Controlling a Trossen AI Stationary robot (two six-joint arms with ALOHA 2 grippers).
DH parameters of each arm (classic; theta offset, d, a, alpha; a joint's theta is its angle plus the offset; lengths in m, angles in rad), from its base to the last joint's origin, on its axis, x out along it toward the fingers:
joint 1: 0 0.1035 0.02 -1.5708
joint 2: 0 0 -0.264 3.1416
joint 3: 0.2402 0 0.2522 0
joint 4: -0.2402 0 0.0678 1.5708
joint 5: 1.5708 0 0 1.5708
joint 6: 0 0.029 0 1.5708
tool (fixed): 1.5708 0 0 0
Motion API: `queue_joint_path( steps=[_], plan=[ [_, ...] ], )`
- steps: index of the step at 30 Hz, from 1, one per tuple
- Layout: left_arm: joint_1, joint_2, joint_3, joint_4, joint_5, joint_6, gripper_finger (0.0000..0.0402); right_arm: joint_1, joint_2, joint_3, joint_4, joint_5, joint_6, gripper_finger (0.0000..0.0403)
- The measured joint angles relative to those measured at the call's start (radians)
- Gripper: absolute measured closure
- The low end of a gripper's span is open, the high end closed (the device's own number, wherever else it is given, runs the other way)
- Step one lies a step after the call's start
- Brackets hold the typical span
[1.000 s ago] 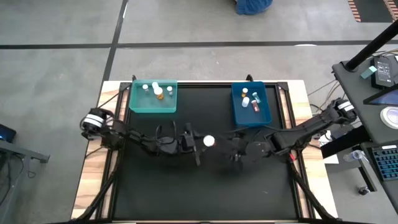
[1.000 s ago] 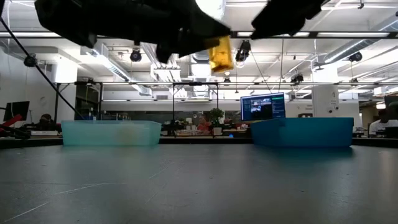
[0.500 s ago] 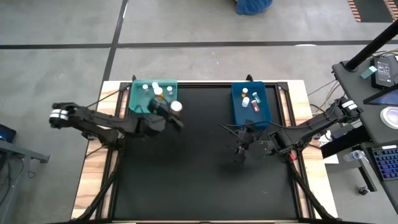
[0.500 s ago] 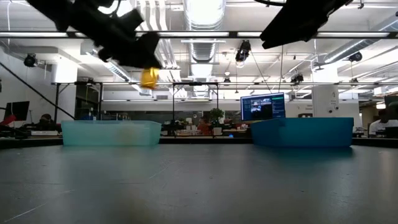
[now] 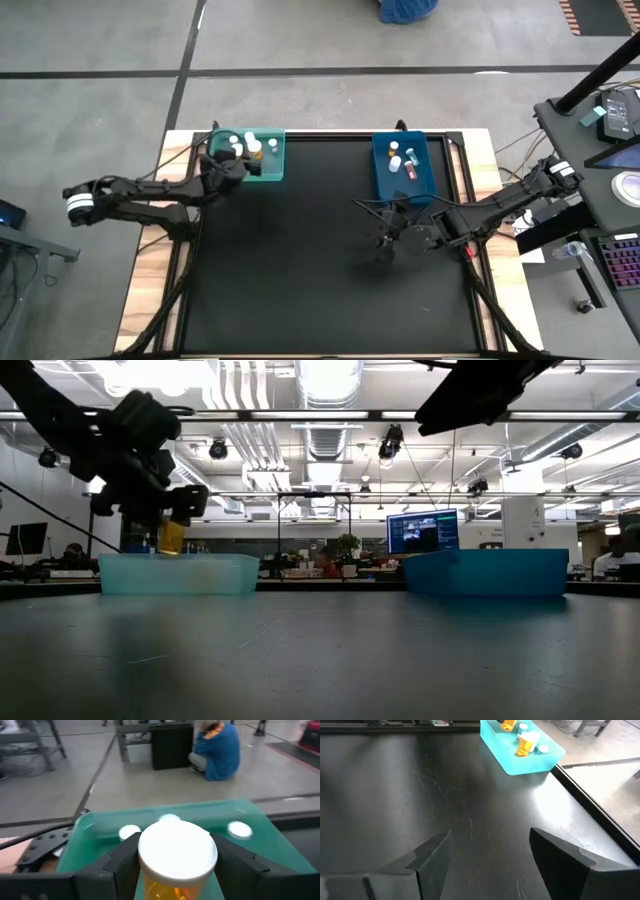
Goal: Pick and place medicine bottles into bin by pill shape (circle, oval)
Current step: Put the orange capsule bottle into the light blue bin
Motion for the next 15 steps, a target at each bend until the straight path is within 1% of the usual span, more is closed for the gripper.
queue_joint_path(
  steps=[3,7,11,15],
  plan=[
    [0.051,0.014,0.000,0.031,0.000,0.005,0.0203,-0.001,0.000,0.000,0.009,0.000,-0.007,0.0145],
    [0.106,0.062,0.001,0.092,0.001,-0.001,0.0203,-0.002,0.000,0.000,0.012,0.000,-0.009,0.0145],
    [0.122,0.139,0.001,0.176,0.024,-0.003,0.0203,-0.002,0.000,0.000,0.011,0.000,-0.009,0.0145],
    [0.128,0.222,0.002,0.244,0.024,-0.004,0.0203,-0.002,0.000,0.000,0.011,0.000,-0.009,0.0145]
  ],
)
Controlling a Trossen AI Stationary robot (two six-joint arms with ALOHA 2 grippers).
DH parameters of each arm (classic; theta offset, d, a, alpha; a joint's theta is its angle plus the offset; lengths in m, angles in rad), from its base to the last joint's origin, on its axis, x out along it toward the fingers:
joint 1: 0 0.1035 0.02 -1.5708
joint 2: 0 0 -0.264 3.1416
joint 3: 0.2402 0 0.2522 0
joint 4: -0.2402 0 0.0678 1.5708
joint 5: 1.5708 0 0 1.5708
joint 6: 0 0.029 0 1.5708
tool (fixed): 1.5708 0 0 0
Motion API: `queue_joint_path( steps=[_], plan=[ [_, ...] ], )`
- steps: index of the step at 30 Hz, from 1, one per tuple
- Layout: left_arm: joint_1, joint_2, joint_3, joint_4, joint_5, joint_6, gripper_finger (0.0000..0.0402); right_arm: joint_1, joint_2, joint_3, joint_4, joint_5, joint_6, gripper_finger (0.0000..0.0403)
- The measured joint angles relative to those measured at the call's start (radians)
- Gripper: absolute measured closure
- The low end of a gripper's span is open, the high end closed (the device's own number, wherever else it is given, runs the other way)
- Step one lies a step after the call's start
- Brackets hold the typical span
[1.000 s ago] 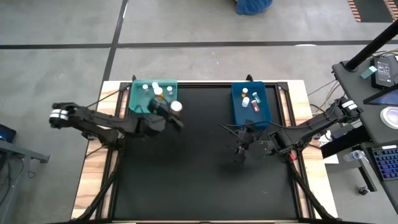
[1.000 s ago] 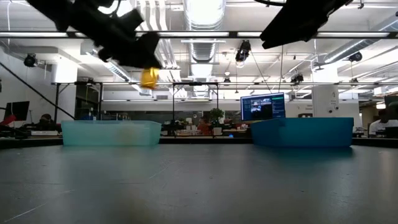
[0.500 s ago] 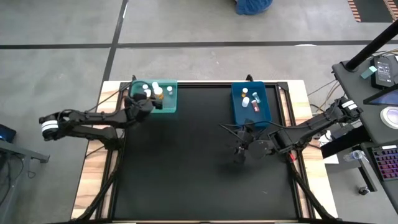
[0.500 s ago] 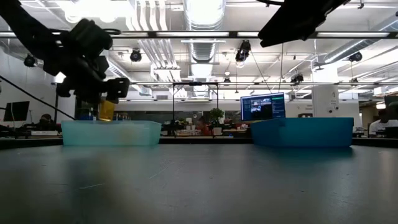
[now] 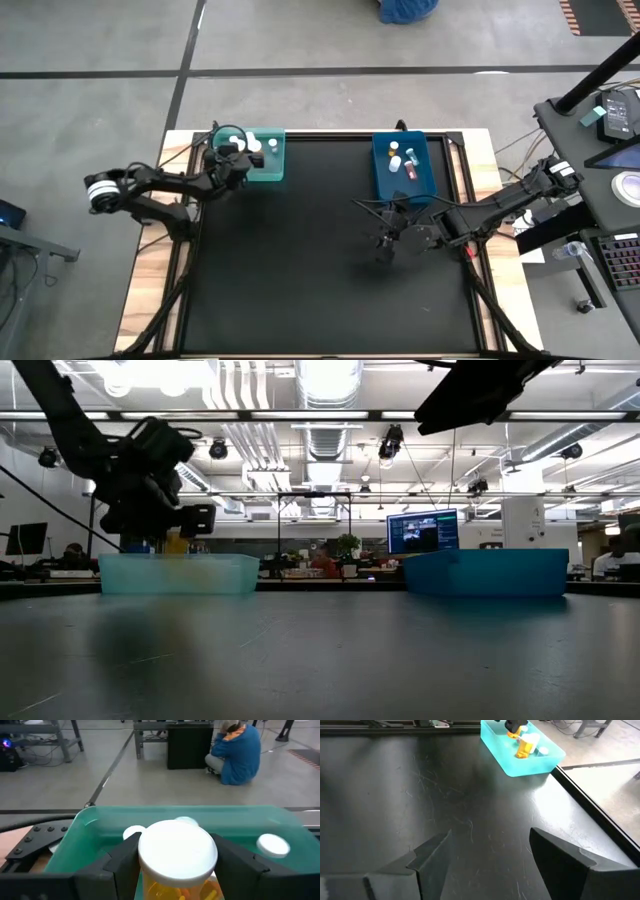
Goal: Pick and place medicine bottles into bin by pill shape (circle, oval)
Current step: Put the orange capsule bottle into the light blue bin, then return to Home Position
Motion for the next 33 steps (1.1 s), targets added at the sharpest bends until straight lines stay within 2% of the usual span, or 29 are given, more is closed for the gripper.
queue_joint_path(
  steps=[12,20,28,33],
  plan=[
    [0.021,0.139,0.001,0.041,-0.005,-0.059,0.0203,0.000,0.001,-0.002,-0.001,0.000,0.000,0.0145],
    [0.021,0.137,0.001,0.042,-0.005,-0.074,0.0199,0.000,0.001,-0.002,-0.001,0.000,0.000,0.0145],
    [0.021,0.135,0.001,0.041,-0.003,-0.074,0.0156,0.000,0.001,-0.002,-0.001,0.000,-0.001,0.0145],
    [0.018,0.100,0.001,0.038,0.020,-0.049,0.0146,0.000,0.001,-0.003,-0.002,0.000,-0.001,0.0145]
  ],
)
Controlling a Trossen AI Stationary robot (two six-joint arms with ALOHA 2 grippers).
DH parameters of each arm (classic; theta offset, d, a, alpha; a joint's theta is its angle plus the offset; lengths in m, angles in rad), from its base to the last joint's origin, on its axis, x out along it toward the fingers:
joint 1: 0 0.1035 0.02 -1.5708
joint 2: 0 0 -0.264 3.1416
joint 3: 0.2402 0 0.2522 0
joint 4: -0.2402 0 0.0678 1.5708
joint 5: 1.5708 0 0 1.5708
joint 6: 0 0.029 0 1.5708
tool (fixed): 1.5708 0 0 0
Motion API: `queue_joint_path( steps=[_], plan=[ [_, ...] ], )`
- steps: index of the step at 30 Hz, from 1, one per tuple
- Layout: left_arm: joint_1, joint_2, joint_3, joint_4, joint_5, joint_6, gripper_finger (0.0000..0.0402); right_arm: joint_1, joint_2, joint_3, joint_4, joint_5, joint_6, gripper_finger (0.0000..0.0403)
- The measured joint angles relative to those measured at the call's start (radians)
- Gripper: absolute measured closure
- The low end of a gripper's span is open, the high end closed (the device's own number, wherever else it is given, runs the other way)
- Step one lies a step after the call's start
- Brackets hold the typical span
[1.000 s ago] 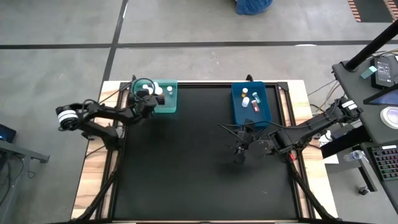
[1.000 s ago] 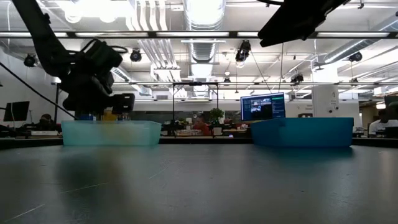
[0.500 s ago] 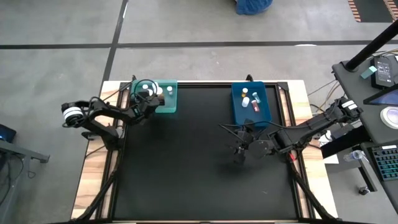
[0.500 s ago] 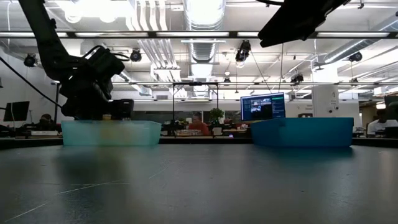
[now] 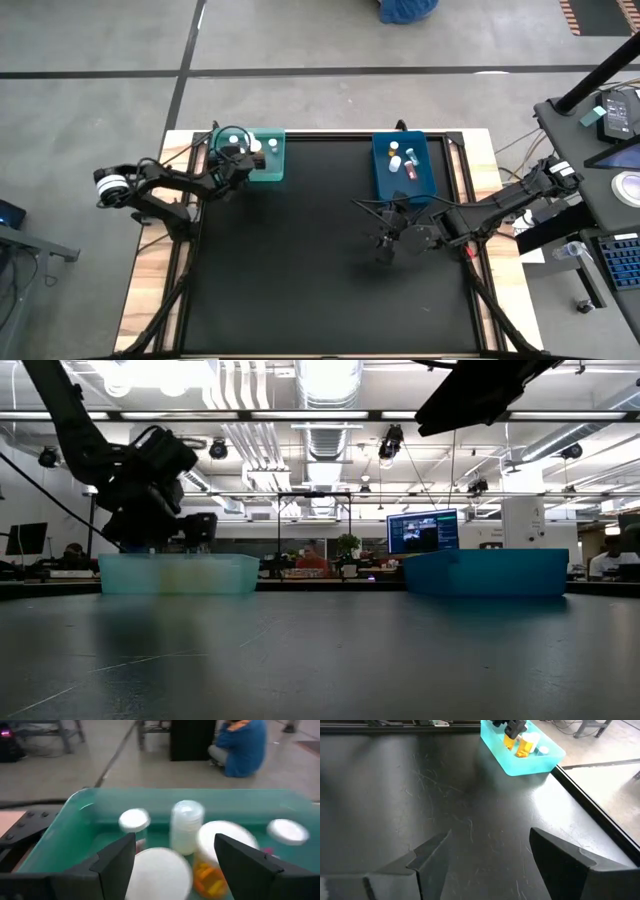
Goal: Pick and place medicine bottles into bin by pill shape (circle, oval)
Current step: Return to Home Position
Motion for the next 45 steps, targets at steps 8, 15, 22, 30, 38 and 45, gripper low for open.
queue_joint_path(
  steps=[8,15,22,30,38,45],
  plan=[
    [-0.052,-0.210,0.001,0.001,0.070,0.155,0.0146,0.000,0.000,0.000,0.000,0.000,-0.007,0.0145],
    [-0.178,-0.447,0.001,0.002,0.173,0.189,0.0146,0.000,0.000,0.000,0.001,0.000,-0.017,0.0145],
    [-0.410,-0.564,0.001,0.003,0.416,0.191,0.0146,0.000,0.000,-0.038,0.103,-0.001,-0.120,0.0145],
    [-0.757,-0.485,0.001,0.011,0.395,0.146,0.0146,0.000,-0.001,-0.131,0.375,-0.010,-0.327,0.0145],
    [-0.910,-0.374,0.080,0.085,0.387,0.194,0.0146,-0.002,-0.002,-0.146,0.398,-0.011,-0.349,0.0145],
    [-0.914,-0.393,0.152,-0.150,0.660,0.332,0.0152,-0.002,-0.003,-0.146,0.397,-0.039,-0.353,0.0145]
  ],
)
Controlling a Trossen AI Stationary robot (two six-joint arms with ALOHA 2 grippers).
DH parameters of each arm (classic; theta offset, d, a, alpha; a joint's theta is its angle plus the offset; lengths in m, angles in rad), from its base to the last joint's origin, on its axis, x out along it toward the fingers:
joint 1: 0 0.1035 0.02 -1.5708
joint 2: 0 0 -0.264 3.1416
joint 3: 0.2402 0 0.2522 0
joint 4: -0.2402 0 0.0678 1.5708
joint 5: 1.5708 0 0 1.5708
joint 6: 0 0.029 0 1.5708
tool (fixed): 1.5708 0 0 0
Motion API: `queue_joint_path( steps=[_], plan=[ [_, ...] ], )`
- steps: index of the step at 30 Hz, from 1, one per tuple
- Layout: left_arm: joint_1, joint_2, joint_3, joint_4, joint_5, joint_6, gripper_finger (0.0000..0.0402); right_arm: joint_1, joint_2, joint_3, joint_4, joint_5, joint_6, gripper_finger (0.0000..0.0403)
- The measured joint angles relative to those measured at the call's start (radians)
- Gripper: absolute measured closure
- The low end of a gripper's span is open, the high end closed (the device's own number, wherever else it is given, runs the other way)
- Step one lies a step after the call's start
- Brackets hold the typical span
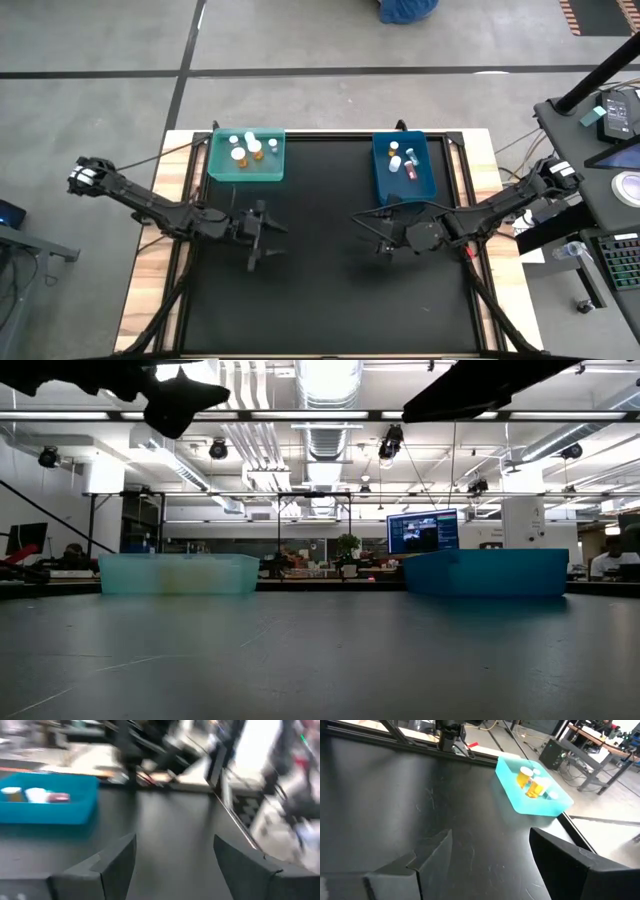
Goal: Pick and place medicine bottles into bin by pill shape (circle, oval)
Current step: Return to Home Position
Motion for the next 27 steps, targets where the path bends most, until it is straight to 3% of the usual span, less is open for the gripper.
queue_joint_path(
  steps=[5,11,20,27],
  plan=[
    [0.001,-0.051,0.029,-0.227,0.054,0.103,0.0186,0.000,0.000,0.000,-0.001,-0.001,-0.006,0.0145],
    [0.018,-0.184,0.014,-0.408,0.055,0.146,0.0265,0.000,0.000,0.000,-0.002,-0.001,-0.006,0.0145],
    [0.054,-0.365,-0.036,-0.424,0.055,0.214,0.0390,0.000,0.000,0.000,-0.005,-0.033,-0.024,0.0145],
    [0.091,-0.465,-0.092,-0.425,0.055,0.216,0.0394,0.000,0.000,-0.005,0.008,-0.050,-0.065,0.0145]
  ],
)
